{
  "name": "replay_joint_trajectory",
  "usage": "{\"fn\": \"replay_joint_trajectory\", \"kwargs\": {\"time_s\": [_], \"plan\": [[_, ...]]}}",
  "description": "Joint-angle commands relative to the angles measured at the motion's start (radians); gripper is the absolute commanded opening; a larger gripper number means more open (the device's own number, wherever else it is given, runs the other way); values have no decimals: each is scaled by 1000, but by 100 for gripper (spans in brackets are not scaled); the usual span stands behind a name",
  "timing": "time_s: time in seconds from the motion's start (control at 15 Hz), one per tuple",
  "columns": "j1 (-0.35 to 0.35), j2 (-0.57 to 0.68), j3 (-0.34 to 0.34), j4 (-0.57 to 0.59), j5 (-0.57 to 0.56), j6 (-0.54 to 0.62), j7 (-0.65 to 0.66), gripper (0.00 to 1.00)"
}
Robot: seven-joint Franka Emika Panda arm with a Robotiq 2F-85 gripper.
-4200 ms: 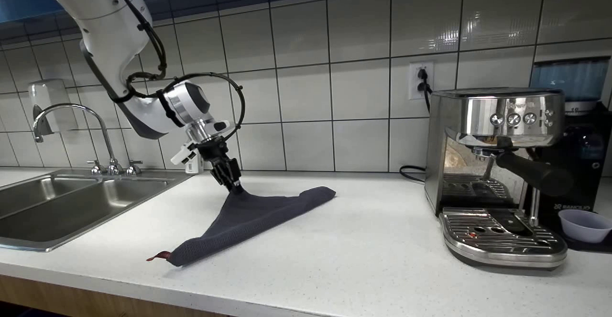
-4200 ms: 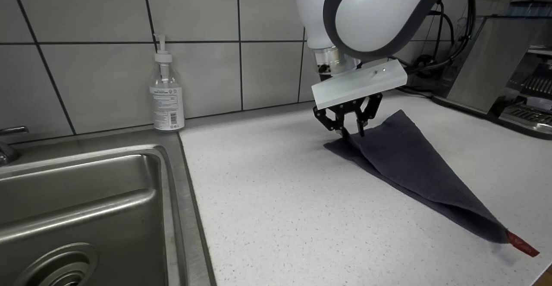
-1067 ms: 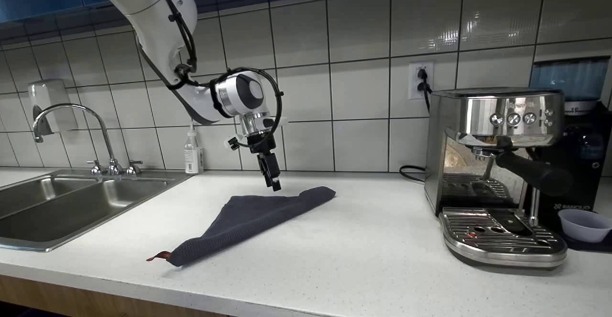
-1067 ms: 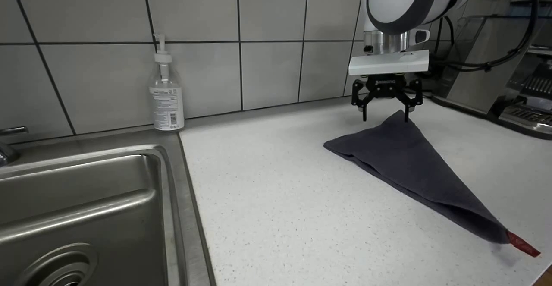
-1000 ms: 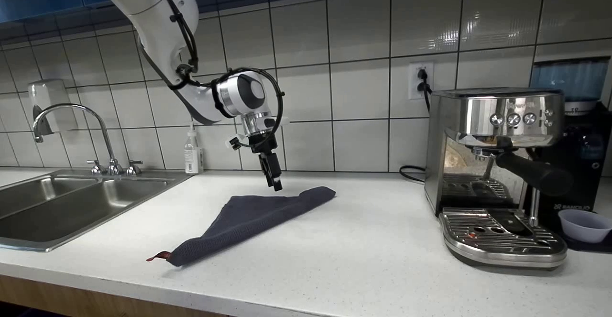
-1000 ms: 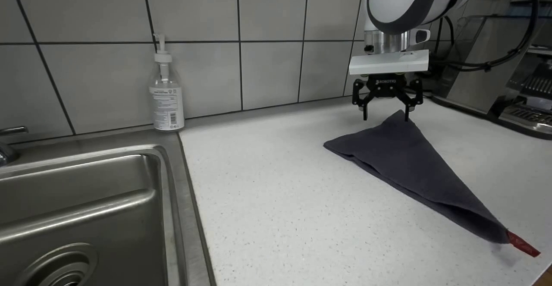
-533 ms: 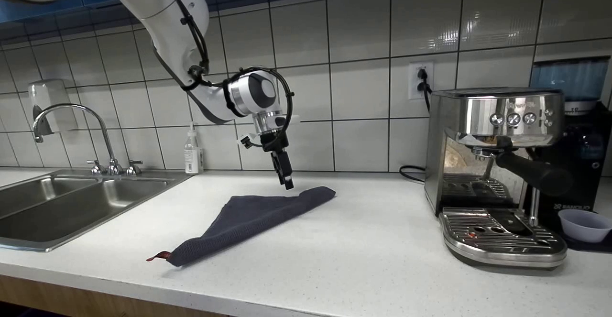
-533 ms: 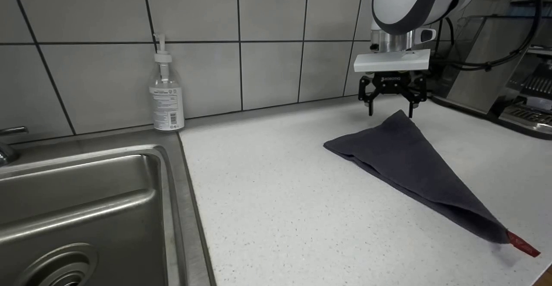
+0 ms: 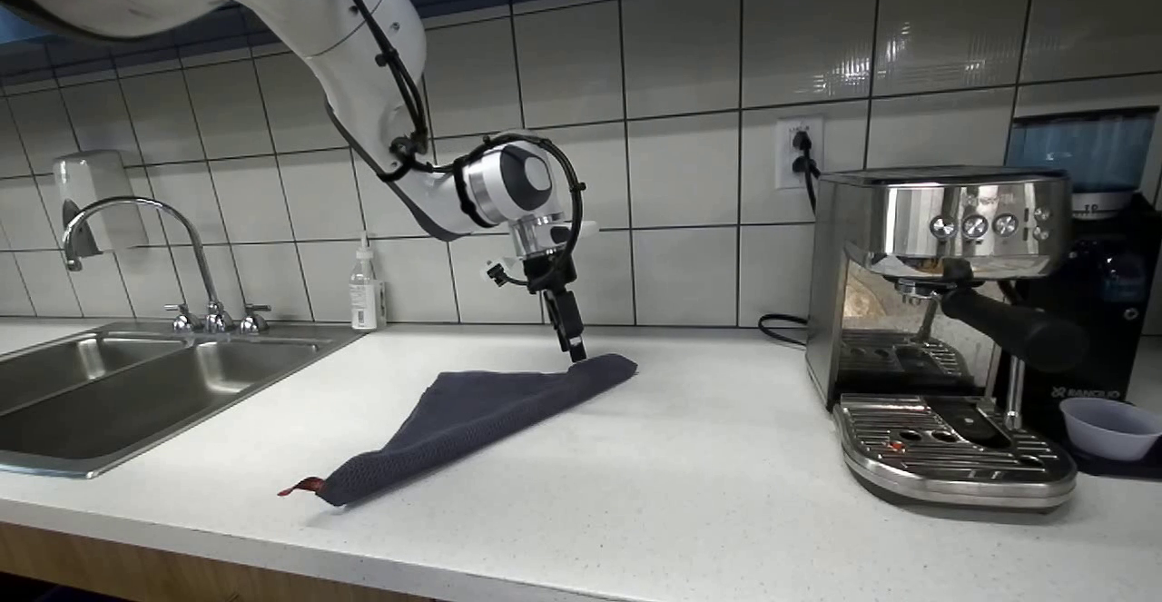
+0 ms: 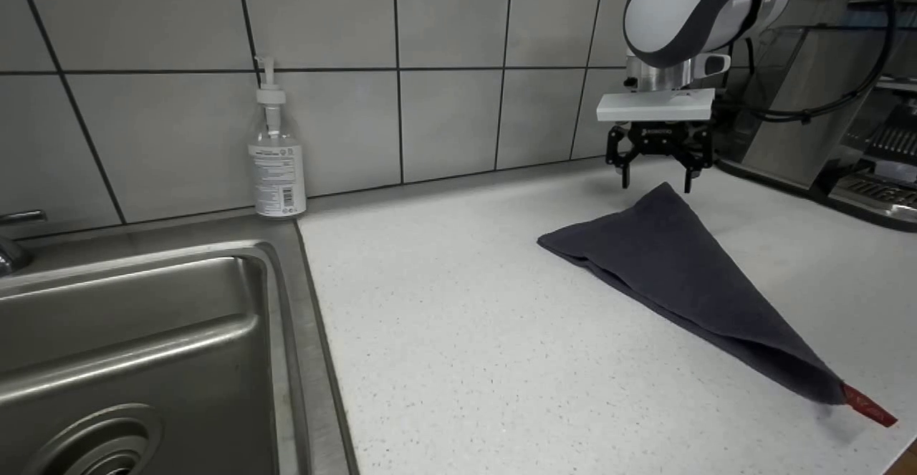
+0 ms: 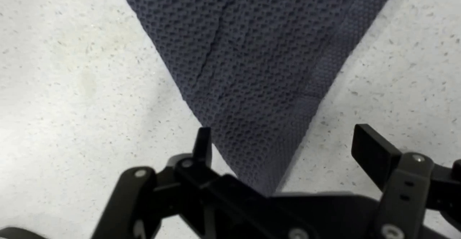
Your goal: Fold the grey towel into a triangle twice.
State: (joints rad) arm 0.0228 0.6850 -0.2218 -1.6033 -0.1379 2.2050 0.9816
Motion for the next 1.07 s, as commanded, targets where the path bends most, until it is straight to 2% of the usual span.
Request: {"fn": "replay_joint_trajectory", "kwargs": {"time_s": [0.0,0.6,1.0], "plan": [[-29,63,-4,97,33,-26,14,100],[-112,159,-25,222,84,-54,-5,100],[-117,181,-20,257,97,-50,-2,100]]}}
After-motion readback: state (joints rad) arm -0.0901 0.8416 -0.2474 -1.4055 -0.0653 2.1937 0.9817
